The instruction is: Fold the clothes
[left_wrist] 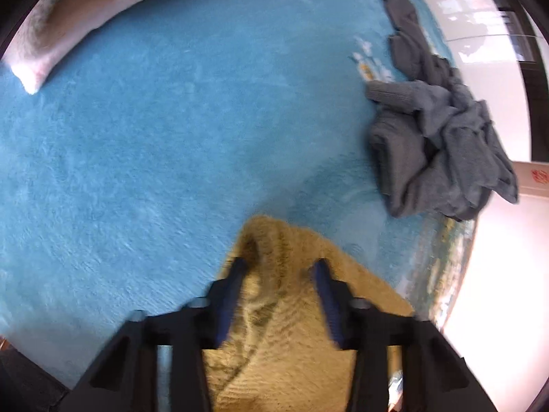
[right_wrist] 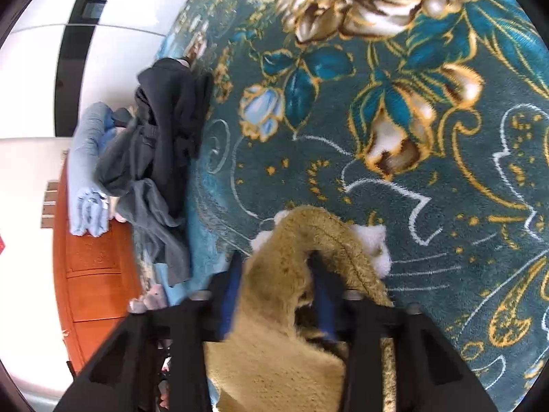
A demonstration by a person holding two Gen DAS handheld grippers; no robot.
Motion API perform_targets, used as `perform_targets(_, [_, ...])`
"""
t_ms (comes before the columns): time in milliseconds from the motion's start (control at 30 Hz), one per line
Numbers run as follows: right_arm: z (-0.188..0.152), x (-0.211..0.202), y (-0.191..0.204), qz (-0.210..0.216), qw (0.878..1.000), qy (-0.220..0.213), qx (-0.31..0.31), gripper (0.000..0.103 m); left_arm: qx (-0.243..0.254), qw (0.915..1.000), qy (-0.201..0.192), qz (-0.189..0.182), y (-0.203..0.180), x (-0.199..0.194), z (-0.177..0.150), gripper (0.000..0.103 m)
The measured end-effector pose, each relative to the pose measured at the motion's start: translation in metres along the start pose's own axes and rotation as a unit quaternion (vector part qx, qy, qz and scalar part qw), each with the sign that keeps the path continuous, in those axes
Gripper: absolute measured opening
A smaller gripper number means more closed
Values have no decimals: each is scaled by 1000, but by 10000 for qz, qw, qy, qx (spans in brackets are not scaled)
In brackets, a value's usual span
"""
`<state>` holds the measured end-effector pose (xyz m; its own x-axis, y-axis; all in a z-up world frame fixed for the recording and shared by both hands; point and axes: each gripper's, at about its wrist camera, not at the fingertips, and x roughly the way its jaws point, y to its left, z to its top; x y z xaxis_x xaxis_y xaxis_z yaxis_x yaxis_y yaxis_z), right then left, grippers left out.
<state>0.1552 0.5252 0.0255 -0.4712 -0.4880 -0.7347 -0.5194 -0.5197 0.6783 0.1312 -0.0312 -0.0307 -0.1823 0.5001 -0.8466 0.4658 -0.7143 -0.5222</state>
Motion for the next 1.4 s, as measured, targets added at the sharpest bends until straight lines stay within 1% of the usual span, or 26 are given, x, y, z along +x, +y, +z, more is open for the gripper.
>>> perform_targets(33, [1,3,1,-87,10000,33,-17,19,0,10000,-15,21,0,1,0,26])
perform_targets(67, [2,5,3,-121,9999,32,-46,13,4,10000,-31,43,-1,2,1,19])
perform_targets(100, [3,5,5,-115,9999,10,-85,12,54,9999,-64,68,-2,1,1,15])
perform_targets(133, [5,6,8,-108,9999,-15,-123,11,116,9998,-118,75,-5,-2,2,14])
perform_targets(167, [7,5,11,-84,9998,-62,-160,10,178,9997,-176,75,-8,-5,3,8])
perform_targets(233, [15,0,22,54,9995,-211,-237,9,264,9987,-394,-164,-17,-15,8,9])
perform_targets(333, [24,-8,38,252,9984,-387,-326,9,583,9949,-746,-344,-42,-34,14,8])
perform_targets(433, [29,-12,50,405,9958,-668,-479,8,1212,9863,-1060,-346,-72,-48,20,8])
perform_targets(500, [33,-9,50,360,9954,-758,-457,8,1395,9835,-1116,-302,-83,-49,24,8])
perform_targets(567, [36,-1,45,203,9963,-712,-427,8,1399,9854,-959,-148,-83,-40,26,9])
perform_targets(633, [37,9,38,4,9975,-580,-400,9,1337,9883,-734,6,-78,-26,29,11])
perform_targets(667, [37,14,32,4,9982,-501,-335,9,1280,9892,-706,60,-73,-22,29,12])
perform_targets(733, [36,17,22,20,9987,-466,-219,12,1143,9911,-680,81,-63,-16,26,18])
perform_targets(800, [33,11,16,57,9985,-502,-199,15,946,9932,-675,-67,-50,-18,17,40])
perform_targets(833, [31,8,14,75,9984,-520,-189,24,851,9940,-671,-145,-44,-19,12,44])
perform_targets(867, [29,5,11,94,9983,-538,-179,37,803,9942,-648,-293,-39,-22,3,51])
perform_targets(900, [27,1,8,116,9982,-559,-177,41,756,9942,-624,-441,-33,-26,-5,55])
perform_targets(933, [20,-7,7,165,9978,-593,-227,44,710,9940,-600,-584,-28,-29,-15,56])
perform_targets(1000, [4,-22,2,219,9975,-598,-311,45,692,9937,-548,-687,-17,-30,-37,60])
perform_targets(1033, [-7,-29,-1,231,9975,-564,-344,46,681,9937,-513,-730,-12,-31,-50,60])
perform_targets(1067, [-19,-33,-4,248,9980,-457,-353,46,627,9943,-406,-759,-4,-27,-63,60])
perform_targets(1167, [-56,-35,-24,180,9995,-65,-250,46,517,9956,-22,-784,9,-15,-88,60])
perform_targets(1233, [-78,-28,-34,237,9994,199,-134,46,562,9950,215,-800,9,-4,-98,60])
perform_targets(1267, [-88,-25,-39,266,9991,324,-83,46,645,9949,266,-732,6,-1,-102,60])
perform_targets(1333, [-99,-12,-42,317,9983,485,-68,46,796,9947,265,-598,-1,2,-104,60])
perform_targets(1400, [-104,-2,-42,340,9982,497,1,46,846,9946,241,-555,-6,3,-104,58])
